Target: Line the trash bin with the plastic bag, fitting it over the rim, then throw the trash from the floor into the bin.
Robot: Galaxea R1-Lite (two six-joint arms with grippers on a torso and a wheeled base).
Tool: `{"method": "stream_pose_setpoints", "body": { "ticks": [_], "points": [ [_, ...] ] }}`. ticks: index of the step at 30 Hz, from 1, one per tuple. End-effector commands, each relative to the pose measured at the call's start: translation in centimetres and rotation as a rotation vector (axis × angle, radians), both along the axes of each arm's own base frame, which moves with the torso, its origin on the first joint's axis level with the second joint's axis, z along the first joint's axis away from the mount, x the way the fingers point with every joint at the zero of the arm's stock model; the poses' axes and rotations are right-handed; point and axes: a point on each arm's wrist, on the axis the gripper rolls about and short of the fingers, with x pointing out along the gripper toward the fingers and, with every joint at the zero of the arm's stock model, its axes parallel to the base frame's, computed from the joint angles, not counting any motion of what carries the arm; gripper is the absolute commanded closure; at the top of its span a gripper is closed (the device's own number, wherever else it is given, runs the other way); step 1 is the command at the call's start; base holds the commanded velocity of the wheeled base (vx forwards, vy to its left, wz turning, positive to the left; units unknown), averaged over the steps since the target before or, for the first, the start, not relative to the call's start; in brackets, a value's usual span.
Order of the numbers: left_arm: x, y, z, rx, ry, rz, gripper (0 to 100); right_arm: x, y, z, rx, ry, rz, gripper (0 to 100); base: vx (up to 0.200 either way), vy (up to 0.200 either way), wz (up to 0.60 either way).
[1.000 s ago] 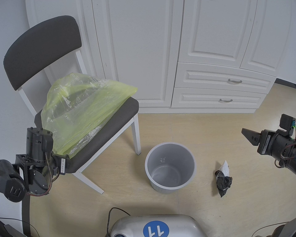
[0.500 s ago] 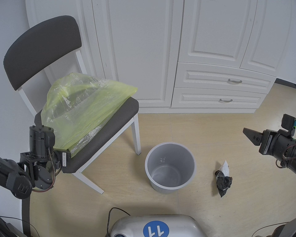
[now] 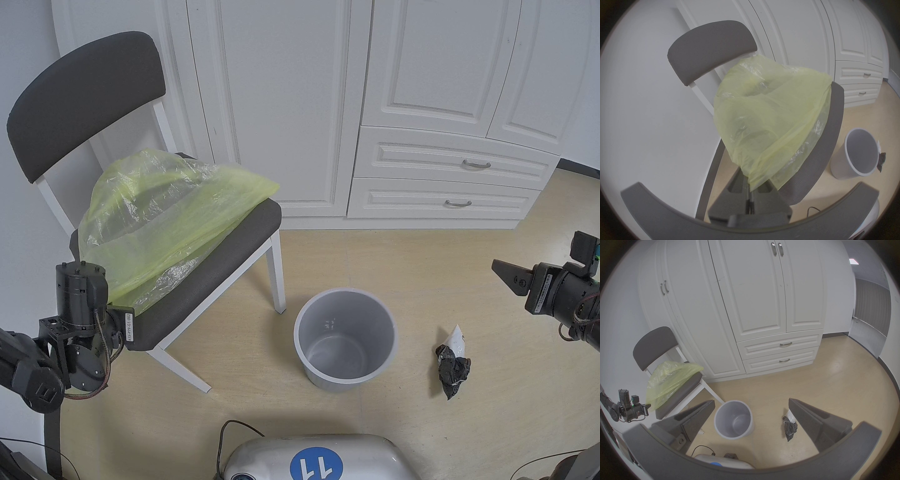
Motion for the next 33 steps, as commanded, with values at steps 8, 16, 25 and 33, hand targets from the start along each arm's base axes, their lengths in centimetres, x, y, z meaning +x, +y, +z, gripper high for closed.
{"method": "stream_pose_setpoints", "body": {
  "ticks": [8,16,25,33],
  "points": [
    [-1.0,0.1,1.8,-0.039,-0.097,-0.031,100,-0.8,-0.5,-0.2,-0.011,-0.004,0.039,0,0.0,0.0,0.0],
    [-3.6,-1.6,4.8,-0.153,-0.209,-0.288,100,-1.3,-0.8,-1.1,-0.087,0.008,0.057,0,0.0,0.0,0.0],
    [-4.6,-4.1,5.9,-0.225,-0.271,-0.485,100,-1.2,-0.6,-1.5,-0.098,0.025,0.063,0,0.0,0.0,0.0],
    [-5.8,-4.8,6.2,-0.347,-0.342,-0.669,100,-1.4,-0.6,-1.4,-0.098,0.019,0.072,0,0.0,0.0,0.0]
  ]
}}
